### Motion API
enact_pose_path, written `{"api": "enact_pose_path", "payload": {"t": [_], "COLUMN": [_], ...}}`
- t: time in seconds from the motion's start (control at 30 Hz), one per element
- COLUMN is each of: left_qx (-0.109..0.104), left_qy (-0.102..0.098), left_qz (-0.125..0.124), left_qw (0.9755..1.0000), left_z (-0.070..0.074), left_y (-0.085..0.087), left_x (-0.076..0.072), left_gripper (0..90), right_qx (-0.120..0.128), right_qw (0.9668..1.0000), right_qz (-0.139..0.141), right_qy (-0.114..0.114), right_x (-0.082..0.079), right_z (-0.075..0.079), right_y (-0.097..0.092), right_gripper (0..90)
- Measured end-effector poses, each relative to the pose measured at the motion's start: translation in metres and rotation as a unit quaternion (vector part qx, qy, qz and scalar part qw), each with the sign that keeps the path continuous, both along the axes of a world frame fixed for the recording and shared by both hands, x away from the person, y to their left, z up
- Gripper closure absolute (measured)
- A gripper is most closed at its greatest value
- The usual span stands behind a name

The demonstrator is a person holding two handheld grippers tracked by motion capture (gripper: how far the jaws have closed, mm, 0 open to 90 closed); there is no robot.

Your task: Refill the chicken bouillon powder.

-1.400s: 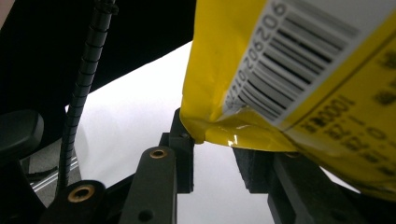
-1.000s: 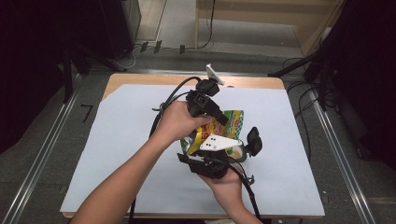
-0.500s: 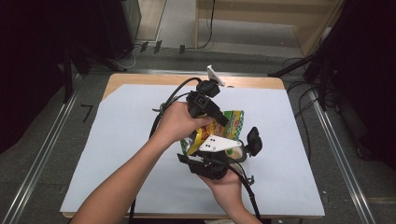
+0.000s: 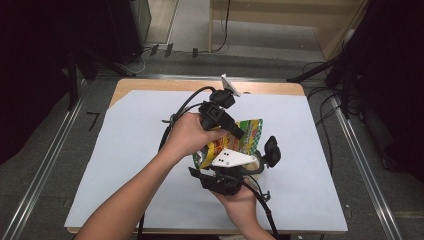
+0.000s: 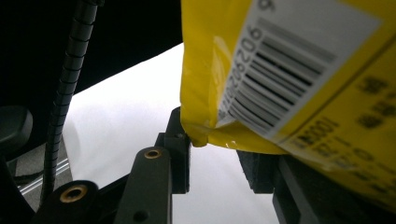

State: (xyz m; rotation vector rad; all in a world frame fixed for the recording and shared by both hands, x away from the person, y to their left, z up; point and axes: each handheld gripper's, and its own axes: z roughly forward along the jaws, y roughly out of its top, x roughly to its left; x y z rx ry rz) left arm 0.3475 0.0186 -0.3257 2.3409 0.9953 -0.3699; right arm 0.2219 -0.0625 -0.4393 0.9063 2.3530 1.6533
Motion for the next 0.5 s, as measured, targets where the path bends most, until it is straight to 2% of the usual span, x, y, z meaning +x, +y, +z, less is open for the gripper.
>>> {"api": "enact_pose_path", "payload": {"t": [0.37, 0.5], "left_qx": [-0.015, -0.023], "left_qy": [-0.006, -0.004], "left_qz": [0.002, 0.007], "left_qw": [0.9999, 0.9997], "left_z": [-0.003, -0.006], "left_y": [0.01, 0.015], "left_x": [-0.006, -0.007], "left_gripper": [78.0, 78.0], "right_qx": [-0.009, -0.004], "right_qw": [0.9999, 0.9998], "right_qz": [0.013, 0.018], "right_qy": [-0.005, 0.0], "right_x": [-0.003, -0.004], "right_z": [-0.003, -0.006], "right_y": [0.003, 0.003], "right_gripper": [67.1, 65.8]}}
